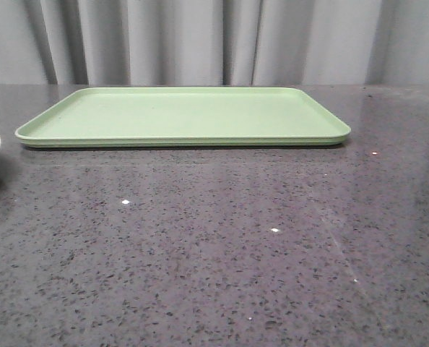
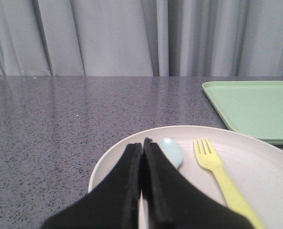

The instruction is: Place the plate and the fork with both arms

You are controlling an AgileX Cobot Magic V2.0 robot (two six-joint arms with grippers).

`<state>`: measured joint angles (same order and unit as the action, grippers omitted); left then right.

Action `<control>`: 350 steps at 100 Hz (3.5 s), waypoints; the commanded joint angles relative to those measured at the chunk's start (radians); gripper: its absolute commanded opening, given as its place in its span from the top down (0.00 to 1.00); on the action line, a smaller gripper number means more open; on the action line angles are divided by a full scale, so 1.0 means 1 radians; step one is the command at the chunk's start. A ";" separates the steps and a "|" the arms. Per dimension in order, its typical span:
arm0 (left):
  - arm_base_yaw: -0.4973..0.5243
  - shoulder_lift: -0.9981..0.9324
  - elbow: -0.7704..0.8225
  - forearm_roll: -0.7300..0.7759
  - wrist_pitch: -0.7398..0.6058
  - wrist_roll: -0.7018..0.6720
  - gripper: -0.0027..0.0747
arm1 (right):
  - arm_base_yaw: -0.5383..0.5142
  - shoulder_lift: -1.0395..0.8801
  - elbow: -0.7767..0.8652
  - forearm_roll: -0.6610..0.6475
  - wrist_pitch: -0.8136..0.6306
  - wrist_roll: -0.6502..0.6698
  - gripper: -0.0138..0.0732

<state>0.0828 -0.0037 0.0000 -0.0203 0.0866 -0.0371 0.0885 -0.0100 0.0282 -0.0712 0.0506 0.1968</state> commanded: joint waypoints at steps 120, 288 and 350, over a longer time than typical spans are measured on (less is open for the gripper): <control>0.003 0.096 -0.309 -0.008 0.133 -0.003 0.99 | -0.002 0.091 -0.258 -0.005 0.138 -0.006 0.92; 0.091 0.935 -1.012 0.079 0.809 -0.020 0.35 | -0.002 0.543 -0.714 0.010 0.539 -0.006 0.26; 0.171 1.217 -1.047 0.043 0.851 0.085 0.35 | -0.002 0.543 -0.714 0.010 0.548 -0.006 0.26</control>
<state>0.2399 1.2075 -1.0127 0.0415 0.9843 0.0332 0.0885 0.5235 -0.6529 -0.0549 0.6654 0.1968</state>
